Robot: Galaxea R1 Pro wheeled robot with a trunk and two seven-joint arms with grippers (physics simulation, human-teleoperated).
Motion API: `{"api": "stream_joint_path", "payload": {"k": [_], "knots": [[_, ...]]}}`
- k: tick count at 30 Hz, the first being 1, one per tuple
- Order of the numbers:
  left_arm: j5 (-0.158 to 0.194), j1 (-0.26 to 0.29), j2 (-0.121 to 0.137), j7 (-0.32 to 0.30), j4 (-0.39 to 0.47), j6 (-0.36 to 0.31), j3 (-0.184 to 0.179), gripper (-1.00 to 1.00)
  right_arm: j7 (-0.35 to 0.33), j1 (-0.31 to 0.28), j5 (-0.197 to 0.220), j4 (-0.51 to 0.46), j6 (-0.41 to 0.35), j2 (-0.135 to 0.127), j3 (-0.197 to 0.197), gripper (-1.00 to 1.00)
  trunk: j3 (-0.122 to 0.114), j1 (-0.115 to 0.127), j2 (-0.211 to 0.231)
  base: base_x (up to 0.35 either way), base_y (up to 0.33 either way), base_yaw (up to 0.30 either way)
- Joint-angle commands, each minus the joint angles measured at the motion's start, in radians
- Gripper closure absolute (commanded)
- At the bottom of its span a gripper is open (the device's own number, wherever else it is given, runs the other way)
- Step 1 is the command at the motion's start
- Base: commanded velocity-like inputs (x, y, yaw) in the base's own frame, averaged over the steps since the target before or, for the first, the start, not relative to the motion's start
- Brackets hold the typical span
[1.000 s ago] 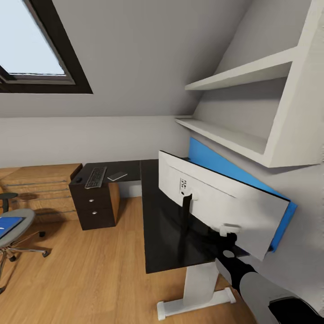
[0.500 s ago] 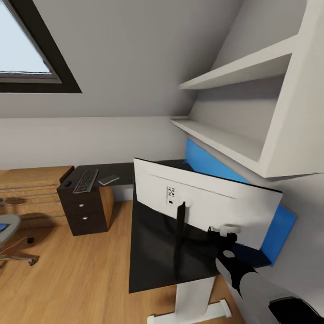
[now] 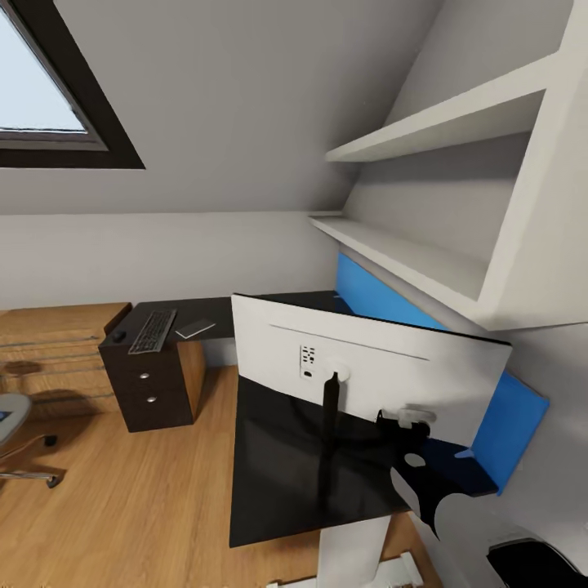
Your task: In the bedroom, organize the workspace by keeping the computer under the desk, ensuring the monitor is on the desk, placing the keyboard on the desk next to the monitor, placing the mouse on the desk next to the keyboard, moving the folder from the swivel chair onto the desk next to the mouse, stacking the notebook on top of the folder with the pen on top of the notebook, and positioning the swivel chair next to the desk.
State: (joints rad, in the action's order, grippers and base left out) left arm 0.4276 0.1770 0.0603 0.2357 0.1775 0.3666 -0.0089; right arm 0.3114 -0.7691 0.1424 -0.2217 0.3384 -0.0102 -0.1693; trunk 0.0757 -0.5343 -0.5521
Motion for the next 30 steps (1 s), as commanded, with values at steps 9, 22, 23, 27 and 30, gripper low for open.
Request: {"api": "stream_joint_path", "payload": {"k": [9, 22, 23, 27, 30], "knots": [[-0.001, 0.001, 0.000, 0.004, 0.000, -0.001, -0.003, -1.00, 0.003, -0.001, 0.008, 0.003, 0.004, -0.001, -0.009, -1.00, 0.008, 0.000, -0.002, -0.236, -0.208, 0.224], [-0.003, 0.000, 0.000, 0.004, 0.000, -0.001, -0.003, -1.00, 0.002, -0.001, 0.006, 0.005, 0.001, 0.001, -0.013, -1.00, 0.018, 0.000, -0.002, -0.173, -0.175, 0.112], [-0.003, 0.000, 0.000, 0.004, 0.000, -0.001, -0.003, -1.00, 0.002, -0.001, 0.006, 0.005, 0.001, 0.002, -0.013, -1.00, 0.018, 0.000, -0.002, -0.011, -0.013, 0.004], [-0.003, 0.000, 0.001, 0.002, 0.000, 0.006, -0.003, -1.00, -0.001, -0.001, 0.005, 0.006, 0.003, 0.001, -0.010, -1.00, 0.018, 0.000, -0.002, -0.004, -0.005, 0.001], [-0.003, 0.000, 0.002, 0.003, 0.003, 0.009, -0.003, -1.00, -0.001, -0.001, 0.004, 0.007, 0.004, 0.001, -0.010, -1.00, 0.018, 0.000, -0.002, 0.000, 0.000, 0.000]]}}
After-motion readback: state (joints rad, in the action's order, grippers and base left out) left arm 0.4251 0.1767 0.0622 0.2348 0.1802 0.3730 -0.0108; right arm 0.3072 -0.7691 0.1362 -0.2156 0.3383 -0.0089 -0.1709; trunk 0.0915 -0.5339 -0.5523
